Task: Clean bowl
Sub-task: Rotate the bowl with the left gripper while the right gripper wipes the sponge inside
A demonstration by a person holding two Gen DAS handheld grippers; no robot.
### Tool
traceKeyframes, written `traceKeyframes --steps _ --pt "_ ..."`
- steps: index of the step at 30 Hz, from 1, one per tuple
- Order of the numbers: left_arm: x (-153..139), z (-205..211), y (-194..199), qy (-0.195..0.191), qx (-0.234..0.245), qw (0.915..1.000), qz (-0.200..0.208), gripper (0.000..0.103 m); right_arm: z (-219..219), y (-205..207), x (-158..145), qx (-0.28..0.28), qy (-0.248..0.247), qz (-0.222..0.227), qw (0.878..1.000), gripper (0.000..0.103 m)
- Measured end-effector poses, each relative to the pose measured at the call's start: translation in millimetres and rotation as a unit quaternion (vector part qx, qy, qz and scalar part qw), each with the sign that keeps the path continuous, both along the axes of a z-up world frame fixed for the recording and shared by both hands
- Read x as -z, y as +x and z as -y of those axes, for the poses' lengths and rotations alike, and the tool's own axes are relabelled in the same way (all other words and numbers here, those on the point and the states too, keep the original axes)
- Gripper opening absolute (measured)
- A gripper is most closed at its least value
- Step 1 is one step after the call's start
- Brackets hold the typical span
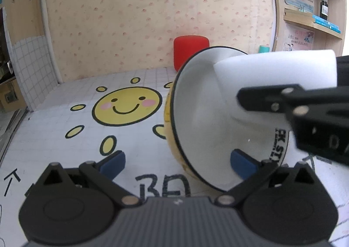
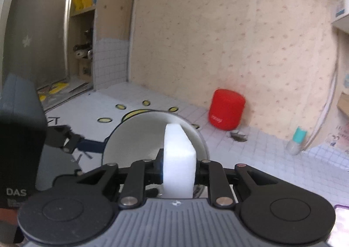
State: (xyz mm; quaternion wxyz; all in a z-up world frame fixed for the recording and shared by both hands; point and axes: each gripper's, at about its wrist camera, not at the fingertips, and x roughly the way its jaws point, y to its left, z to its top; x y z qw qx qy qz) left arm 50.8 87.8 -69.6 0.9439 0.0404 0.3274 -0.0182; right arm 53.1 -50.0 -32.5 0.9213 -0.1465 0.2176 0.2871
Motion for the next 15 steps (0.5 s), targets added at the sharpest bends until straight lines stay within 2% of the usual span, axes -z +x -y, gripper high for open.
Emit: traceKeyframes --steps 9,15 --pt "0 3 -1 0.003 0.003 1.0 0.001 0.103 1 2 13 -0.004 -0.009 -0.028 1.0 0.018" --pt "0 4 -1 0.002 0.003 1.0 0.001 0.103 0 -3 -1 -0.009 0.011 0.001 1.0 0.017"
